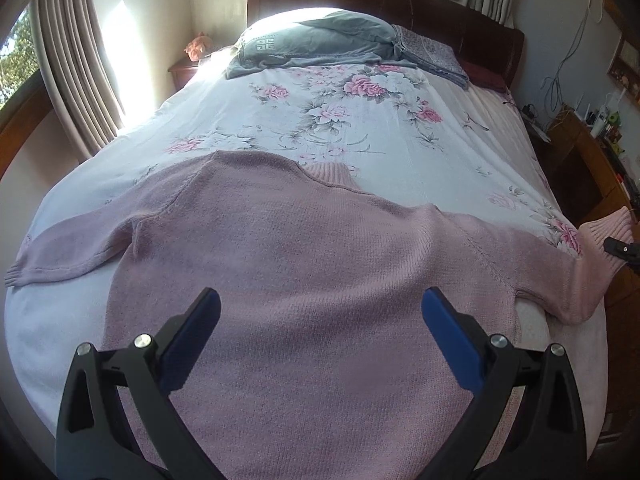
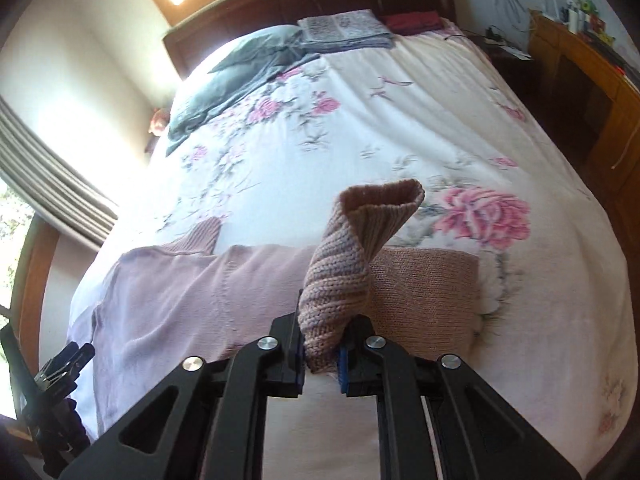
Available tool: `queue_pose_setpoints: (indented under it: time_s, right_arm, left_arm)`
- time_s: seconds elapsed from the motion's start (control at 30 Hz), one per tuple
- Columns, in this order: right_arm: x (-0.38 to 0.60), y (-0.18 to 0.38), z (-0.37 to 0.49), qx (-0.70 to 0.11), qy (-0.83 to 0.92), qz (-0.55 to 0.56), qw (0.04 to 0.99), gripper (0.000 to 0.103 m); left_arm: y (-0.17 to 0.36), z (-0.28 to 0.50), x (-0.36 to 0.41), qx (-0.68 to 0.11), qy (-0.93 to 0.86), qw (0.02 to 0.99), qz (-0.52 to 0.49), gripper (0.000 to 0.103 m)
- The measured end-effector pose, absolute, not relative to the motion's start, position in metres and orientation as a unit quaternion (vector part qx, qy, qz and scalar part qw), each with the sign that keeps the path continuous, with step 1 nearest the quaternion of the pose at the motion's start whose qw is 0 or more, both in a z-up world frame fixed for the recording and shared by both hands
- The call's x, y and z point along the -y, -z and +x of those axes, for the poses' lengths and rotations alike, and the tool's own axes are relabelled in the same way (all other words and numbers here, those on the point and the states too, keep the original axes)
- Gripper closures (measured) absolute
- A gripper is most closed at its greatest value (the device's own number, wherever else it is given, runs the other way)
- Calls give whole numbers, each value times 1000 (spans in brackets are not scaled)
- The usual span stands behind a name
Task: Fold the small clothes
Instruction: 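Fold the held sleeve across the sweater body and open the right tool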
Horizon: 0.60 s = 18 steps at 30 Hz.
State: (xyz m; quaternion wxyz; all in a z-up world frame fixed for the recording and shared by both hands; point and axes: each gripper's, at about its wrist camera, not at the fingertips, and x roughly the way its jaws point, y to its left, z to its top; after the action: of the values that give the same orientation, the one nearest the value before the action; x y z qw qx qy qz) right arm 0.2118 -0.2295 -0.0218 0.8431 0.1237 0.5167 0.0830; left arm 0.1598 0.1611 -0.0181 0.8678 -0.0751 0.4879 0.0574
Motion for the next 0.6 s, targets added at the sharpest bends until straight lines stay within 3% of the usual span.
queue_pose_setpoints:
  time_s: [0.37, 0.5, 0.6]
  right_arm:
    - [70, 77, 234, -570, -132, 81, 807, 90]
    - [57, 105, 235, -596, -160, 87, 782, 75]
    - [62, 102, 220, -591, -205, 116, 772, 69]
  left_arm:
    - [29, 151, -210, -495, -55, 862, -94, 3]
    - [34, 156, -206, -501, -45, 859, -96, 3]
    - [36, 161, -194, -505, -31, 857, -96, 3]
